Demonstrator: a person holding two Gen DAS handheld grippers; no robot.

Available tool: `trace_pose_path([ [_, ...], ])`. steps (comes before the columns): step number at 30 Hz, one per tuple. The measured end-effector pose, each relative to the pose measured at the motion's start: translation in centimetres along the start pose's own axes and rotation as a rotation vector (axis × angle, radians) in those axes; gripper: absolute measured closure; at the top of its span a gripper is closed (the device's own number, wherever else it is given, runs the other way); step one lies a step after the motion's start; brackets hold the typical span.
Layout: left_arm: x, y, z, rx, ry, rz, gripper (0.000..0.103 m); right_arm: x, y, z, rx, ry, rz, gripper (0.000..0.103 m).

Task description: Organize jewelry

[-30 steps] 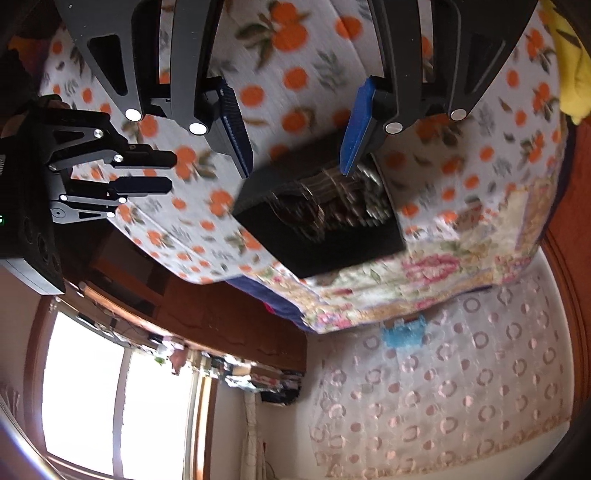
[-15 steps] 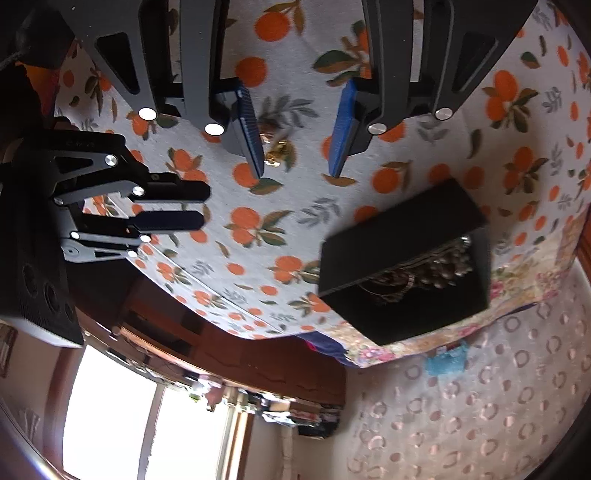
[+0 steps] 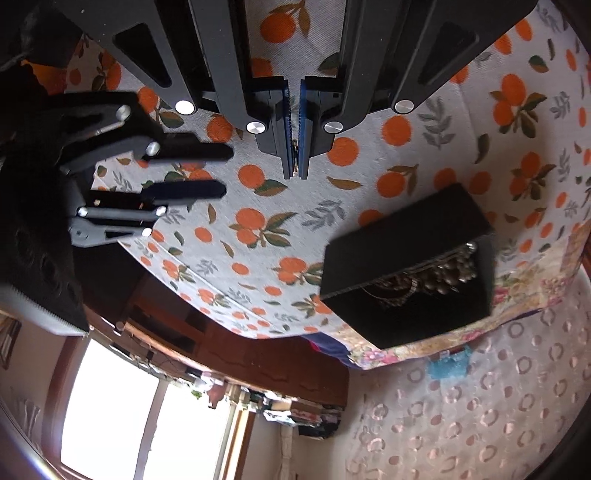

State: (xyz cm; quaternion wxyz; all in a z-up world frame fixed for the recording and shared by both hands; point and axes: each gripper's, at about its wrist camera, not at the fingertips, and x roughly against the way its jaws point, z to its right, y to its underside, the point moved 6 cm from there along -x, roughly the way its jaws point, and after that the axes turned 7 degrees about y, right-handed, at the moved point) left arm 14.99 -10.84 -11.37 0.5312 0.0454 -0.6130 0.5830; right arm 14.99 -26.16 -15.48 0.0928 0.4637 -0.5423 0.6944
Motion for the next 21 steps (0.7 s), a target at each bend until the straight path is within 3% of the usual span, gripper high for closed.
trace_pose_path([
  [8, 2.4, -0.1, -1.7, 0.02, -0.067, 0.051, 0.101, -1.7, -0.5, -2.4, 0.073, -0.018, -0.03, 0.073],
  [13, 2.9, 0.2, -2.9, 0.047, -0.089, 0.059, 0.101, -2.2, -0.6, -3.0, 0.122, 0.016, -0.038, 0.074],
  [15, 3.1, 0.3, -3.3, 0.054, -0.096, 0.063, 0.101, -2.2, -0.6, -3.1, 0.152, 0.046, -0.038, 0.087],
  [21, 3.7, -0.2, -4.0, 0.062, -0.118, 0.083, 0.101, -1.6, -1.1, -2.4, 0.156, 0.041, -0.028, 0.087],
])
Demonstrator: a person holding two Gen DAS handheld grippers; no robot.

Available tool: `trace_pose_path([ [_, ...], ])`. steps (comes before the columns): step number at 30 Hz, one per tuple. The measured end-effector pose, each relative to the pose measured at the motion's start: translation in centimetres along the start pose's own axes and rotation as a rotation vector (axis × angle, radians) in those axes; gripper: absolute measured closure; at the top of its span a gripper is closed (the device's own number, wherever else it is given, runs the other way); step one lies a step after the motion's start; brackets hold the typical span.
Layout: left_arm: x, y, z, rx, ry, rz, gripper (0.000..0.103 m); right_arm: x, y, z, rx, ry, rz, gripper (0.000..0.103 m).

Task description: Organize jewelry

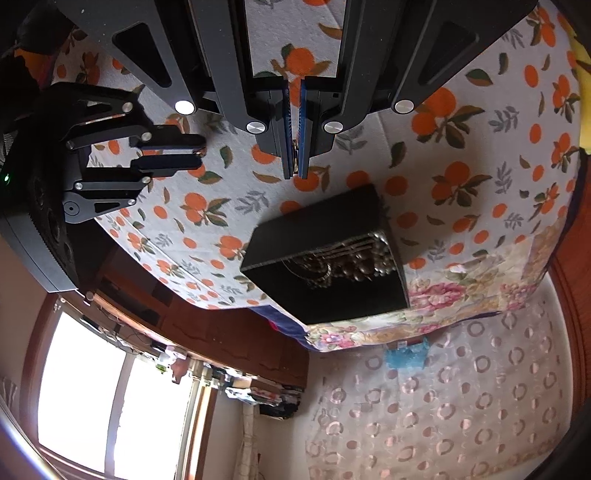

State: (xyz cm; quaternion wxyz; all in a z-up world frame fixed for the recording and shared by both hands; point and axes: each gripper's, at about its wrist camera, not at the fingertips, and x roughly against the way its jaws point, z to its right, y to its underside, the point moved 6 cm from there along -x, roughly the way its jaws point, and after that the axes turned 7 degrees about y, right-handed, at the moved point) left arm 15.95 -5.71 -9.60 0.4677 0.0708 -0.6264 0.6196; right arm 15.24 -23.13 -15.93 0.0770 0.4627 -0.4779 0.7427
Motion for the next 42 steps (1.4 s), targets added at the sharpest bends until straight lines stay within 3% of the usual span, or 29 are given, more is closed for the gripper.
trace_pose_path([
  [9, 1.4, -2.7, -1.3, -0.011, -0.054, 0.056, 0.101, 1.8, -4.1, 2.6, 0.023, 0.038, 0.091, 0.087],
  [16, 1.7, -4.2, -2.8, -0.005, -0.09, 0.075, 0.101, 1.2, -8.4, 4.5, 0.004, 0.01, 0.134, 0.087],
  [25, 1.1, -6.1, -3.9, -0.013, -0.11, 0.079, 0.101, -3.2, -12.7, 6.9, -0.015, 0.027, 0.134, 0.086],
  [42, -1.6, -8.8, -5.7, -0.002, -0.12, 0.077, 0.101, -7.7, -16.0, 8.3, -0.063, -0.032, 0.101, 0.086],
])
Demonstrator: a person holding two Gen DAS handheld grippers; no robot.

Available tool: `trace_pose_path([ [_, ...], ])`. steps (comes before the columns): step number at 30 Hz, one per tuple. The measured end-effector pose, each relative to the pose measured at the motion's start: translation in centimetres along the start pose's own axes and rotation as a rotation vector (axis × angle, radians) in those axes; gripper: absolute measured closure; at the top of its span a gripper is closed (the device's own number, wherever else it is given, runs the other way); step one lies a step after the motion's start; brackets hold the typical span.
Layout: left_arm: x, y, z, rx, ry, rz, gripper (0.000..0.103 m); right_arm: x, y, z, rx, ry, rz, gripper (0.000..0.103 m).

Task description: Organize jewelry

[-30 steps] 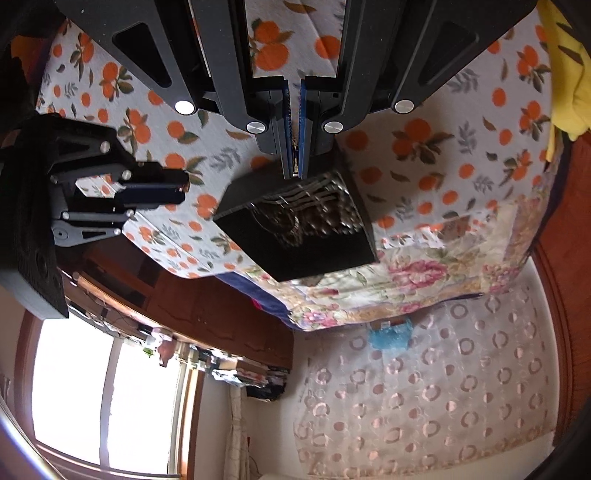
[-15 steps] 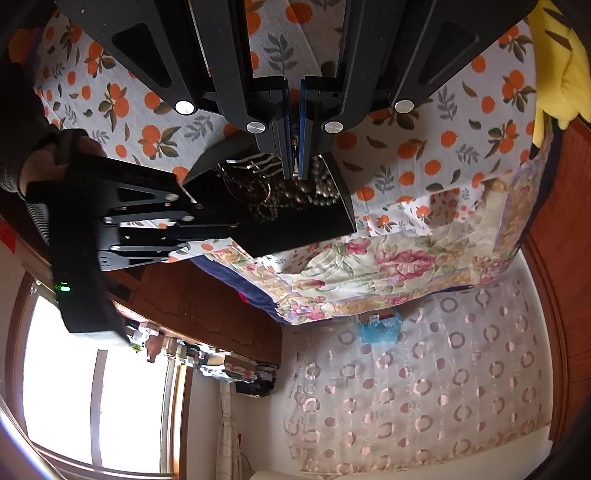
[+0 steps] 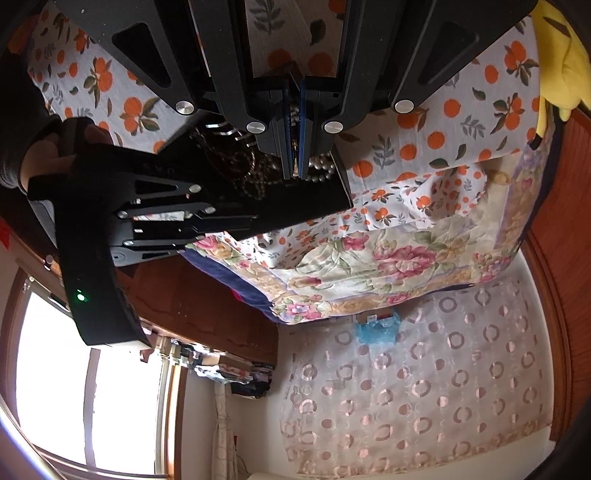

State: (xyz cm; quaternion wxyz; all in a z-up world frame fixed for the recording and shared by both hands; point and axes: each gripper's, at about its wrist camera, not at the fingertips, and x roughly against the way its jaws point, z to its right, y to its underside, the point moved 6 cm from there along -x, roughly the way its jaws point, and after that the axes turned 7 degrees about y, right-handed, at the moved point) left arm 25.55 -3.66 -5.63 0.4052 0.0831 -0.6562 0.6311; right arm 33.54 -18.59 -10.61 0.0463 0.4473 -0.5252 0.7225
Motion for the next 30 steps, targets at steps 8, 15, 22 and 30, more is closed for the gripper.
trace_pose_path([
  [8, -1.9, -1.1, -0.4, 0.006, 0.0, -0.011, 0.101, 0.6, 0.5, 1.2, -0.025, 0.016, 0.006, 0.079],
  [15, -3.7, -1.9, 0.2, -0.006, 0.01, -0.028, 0.101, 1.8, 1.2, 2.3, -0.05, 0.043, 0.022, 0.079],
  [22, -5.3, -2.0, 0.3, -0.012, 0.008, -0.048, 0.101, 2.4, 2.0, 3.0, -0.059, 0.066, 0.025, 0.079],
  [30, -5.0, -1.7, 0.0, 0.012, -0.008, -0.036, 0.068, 3.0, 2.4, 3.4, -0.071, 0.08, 0.034, 0.079],
])
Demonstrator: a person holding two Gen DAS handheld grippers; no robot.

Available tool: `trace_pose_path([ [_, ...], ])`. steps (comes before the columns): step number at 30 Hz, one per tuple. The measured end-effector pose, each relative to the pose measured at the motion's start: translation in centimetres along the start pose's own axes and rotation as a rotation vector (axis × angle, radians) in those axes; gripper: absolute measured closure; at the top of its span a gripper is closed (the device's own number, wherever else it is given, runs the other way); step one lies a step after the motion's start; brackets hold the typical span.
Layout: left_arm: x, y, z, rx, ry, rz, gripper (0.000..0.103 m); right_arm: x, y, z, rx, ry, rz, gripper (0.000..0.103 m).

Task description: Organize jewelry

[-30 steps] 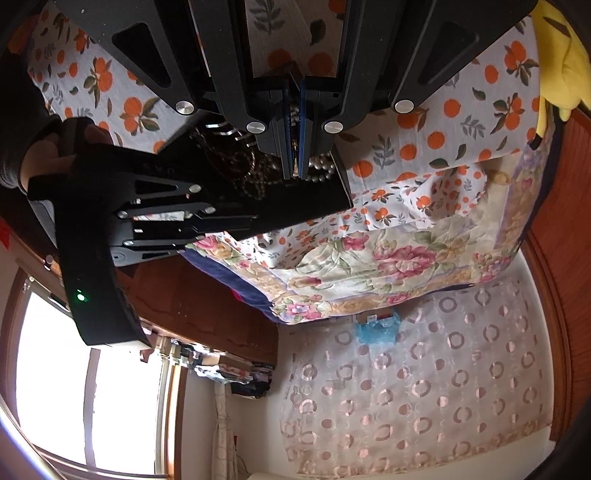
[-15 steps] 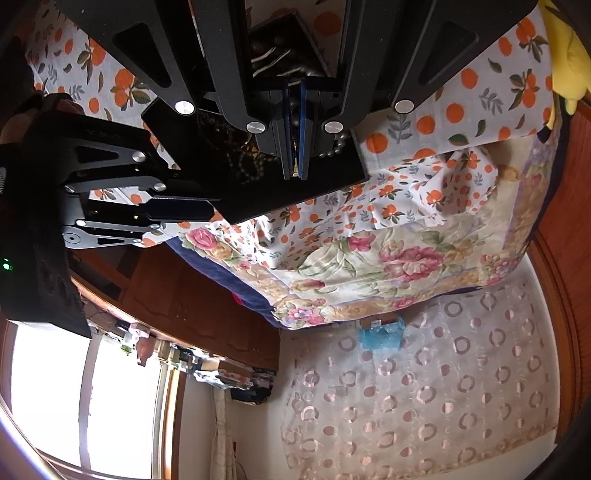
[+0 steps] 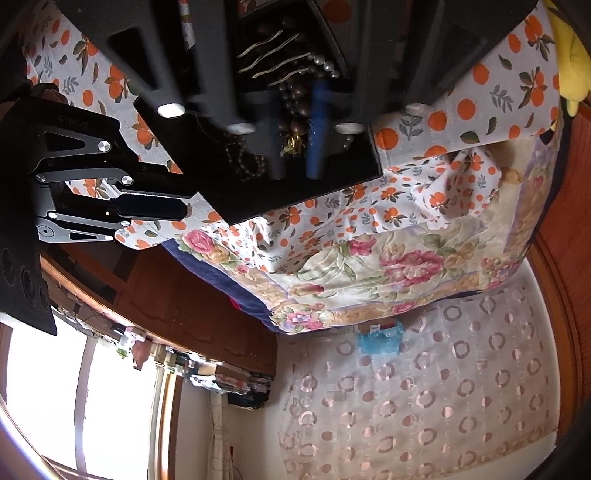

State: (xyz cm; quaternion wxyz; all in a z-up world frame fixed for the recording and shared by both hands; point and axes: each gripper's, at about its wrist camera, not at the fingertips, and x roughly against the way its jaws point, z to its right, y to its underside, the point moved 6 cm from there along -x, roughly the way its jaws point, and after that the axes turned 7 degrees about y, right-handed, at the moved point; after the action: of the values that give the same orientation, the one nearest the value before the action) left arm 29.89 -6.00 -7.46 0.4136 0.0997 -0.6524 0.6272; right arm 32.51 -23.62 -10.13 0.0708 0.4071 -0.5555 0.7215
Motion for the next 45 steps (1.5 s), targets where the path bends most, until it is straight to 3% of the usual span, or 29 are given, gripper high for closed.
trace_pose_path([
  [4, 1.1, 0.3, -0.1, 0.01, -0.017, 0.018, 0.054, 0.4, 0.4, 0.0, -0.011, 0.004, 0.001, 0.079],
  [6, 2.1, 0.6, -0.1, 0.016, -0.031, 0.032, 0.037, 0.7, 0.6, -0.1, -0.016, 0.008, 0.003, 0.079],
  [9, 3.5, 1.1, -0.2, 0.024, -0.051, 0.051, 0.021, 1.3, 1.0, -0.3, -0.027, 0.015, 0.008, 0.079],
  [14, 5.7, 2.1, -0.3, 0.043, -0.092, 0.069, 0.008, 2.7, 2.0, -0.7, -0.045, 0.034, 0.018, 0.079],
  [16, 6.4, 2.5, -0.3, 0.045, -0.11, 0.07, 0.008, 3.2, 2.5, -0.8, -0.054, 0.048, 0.02, 0.074],
  [19, 7.2, 3.4, -0.1, 0.055, -0.12, 0.065, 0.008, 3.9, 3.3, -0.8, -0.091, 0.074, 0.029, 0.045],
  [27, 8.5, 5.6, 0.6, 0.098, -0.125, 0.045, 0.008, 5.0, 5.0, -1.0, -0.13, 0.127, 0.041, 0.016],
  [31, 9.5, 6.8, 1.4, 0.1, -0.169, 0.053, 0.008, 6.0, 5.6, -1.6, -0.143, 0.134, 0.06, 0.004],
  [45, 14.3, 10.3, 2.9, 0.16, -0.208, 0.116, 0.008, 11.1, 8.0, -4.6, -0.187, 0.154, 0.133, 0.003],
])
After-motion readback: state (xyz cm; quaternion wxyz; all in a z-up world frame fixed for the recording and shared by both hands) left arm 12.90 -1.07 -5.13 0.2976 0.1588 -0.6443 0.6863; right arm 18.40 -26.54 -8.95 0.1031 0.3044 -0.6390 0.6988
